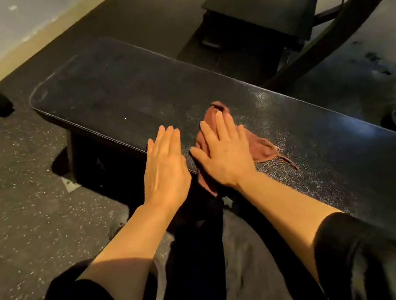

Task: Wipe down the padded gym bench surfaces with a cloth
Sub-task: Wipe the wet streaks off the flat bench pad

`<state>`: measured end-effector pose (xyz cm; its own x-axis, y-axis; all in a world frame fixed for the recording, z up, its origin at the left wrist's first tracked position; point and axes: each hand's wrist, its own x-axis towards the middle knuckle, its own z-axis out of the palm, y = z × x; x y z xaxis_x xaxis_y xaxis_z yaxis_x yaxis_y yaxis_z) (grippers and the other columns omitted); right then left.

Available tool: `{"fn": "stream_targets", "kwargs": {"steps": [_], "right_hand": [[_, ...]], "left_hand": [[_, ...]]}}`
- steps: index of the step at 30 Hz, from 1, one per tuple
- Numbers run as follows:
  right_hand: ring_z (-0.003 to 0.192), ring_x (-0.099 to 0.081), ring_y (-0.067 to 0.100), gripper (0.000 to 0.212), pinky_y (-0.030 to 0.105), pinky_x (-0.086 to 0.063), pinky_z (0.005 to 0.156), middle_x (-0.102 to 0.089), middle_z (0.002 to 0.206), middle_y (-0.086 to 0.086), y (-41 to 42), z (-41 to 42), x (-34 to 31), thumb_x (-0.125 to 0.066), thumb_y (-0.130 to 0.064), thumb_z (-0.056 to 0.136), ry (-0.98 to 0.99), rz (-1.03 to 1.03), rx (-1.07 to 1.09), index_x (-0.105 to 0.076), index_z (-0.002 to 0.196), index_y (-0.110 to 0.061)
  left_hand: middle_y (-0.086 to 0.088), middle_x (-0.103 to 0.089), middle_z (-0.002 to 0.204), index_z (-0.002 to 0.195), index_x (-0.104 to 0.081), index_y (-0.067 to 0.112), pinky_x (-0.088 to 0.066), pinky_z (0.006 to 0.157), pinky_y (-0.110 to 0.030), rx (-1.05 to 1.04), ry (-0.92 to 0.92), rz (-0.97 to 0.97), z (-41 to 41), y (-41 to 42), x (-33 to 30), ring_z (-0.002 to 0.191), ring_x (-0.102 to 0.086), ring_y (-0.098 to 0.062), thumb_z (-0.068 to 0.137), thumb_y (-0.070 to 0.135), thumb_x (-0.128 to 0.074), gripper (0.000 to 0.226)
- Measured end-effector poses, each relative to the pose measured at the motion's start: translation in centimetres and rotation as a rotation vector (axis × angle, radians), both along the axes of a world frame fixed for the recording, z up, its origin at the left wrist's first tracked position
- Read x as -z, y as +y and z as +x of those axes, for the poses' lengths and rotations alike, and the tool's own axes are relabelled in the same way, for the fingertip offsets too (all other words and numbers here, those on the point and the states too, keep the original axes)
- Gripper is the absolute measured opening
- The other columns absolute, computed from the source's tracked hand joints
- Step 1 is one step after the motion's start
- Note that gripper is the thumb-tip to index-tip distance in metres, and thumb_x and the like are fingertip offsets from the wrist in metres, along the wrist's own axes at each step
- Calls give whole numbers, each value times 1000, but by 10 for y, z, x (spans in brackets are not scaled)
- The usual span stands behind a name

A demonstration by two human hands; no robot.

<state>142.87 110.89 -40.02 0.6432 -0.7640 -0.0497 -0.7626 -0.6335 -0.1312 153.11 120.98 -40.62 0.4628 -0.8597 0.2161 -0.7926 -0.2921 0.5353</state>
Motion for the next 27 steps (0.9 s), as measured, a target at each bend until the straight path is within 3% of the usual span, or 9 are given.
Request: {"fn": "stream_targets", "kwargs": {"steps": [5, 7, 10, 13, 16, 23, 27], "right_hand": [[148, 6, 23, 64, 54, -6, 118, -5, 161, 3, 8, -12, 0, -31, -57, 95, -31, -24, -356, -23, 151, -25], [148, 9, 21, 68, 61, 1, 115, -1, 160, -7, 1, -47, 0, -24, -67, 90, 13, -61, -279, -19, 150, -36], [145, 19, 19, 75, 57, 11, 113, 10, 160, -6, 6, -68, 1, -17, -75, 86, 77, -11, -69, -8, 151, -38], [145, 18, 25, 79, 55, 7, 115, 9, 160, 9, 19, -32, 2, -26, -68, 91, 82, 1, -86, -9, 153, -23], [145, 17, 30, 77, 55, 4, 117, 11, 159, 14, 21, 27, 2, -27, -63, 94, 82, 1, -202, -5, 153, -20], [146, 17, 27, 71, 52, 6, 117, 11, 160, 10, -5, 164, -1, -24, -59, 97, 116, 83, -345, 0, 153, -23], [146, 17, 25, 66, 51, 5, 118, 11, 160, 9, -3, 170, -3, -24, -55, 99, 81, 75, -398, -3, 153, -23]], "left_hand": [[-10, -22, 157, 148, -23, 4, 3, 119, -35, -66, -34, 77, 11, 7, 1, 147, -5, -19, 97, 7, -45, 56], [-8, -19, 158, 149, -20, 6, 5, 118, -35, -15, -47, 93, 8, 6, 0, 148, -3, -19, 99, 12, -44, 56], [-7, -19, 158, 150, -20, 7, 4, 118, -37, 36, -55, 97, 2, 2, 2, 148, -3, -19, 99, 13, -43, 56], [-7, -18, 158, 150, -19, 6, 4, 119, -36, 15, -44, 99, 6, 4, 4, 148, -2, -19, 100, 12, -40, 54], [-8, -16, 159, 150, -19, 6, 3, 120, -36, -89, -26, 83, 26, 11, 6, 147, 0, -17, 98, 5, -41, 57], [-6, -9, 160, 150, -19, 6, 4, 119, -33, -412, 87, 49, 93, 31, 13, 147, 1, -16, 94, -9, -38, 62], [-3, -7, 160, 151, -19, 9, -2, 121, -36, -422, 165, 45, 97, 33, 11, 147, 0, -15, 94, -8, -38, 63]]}}
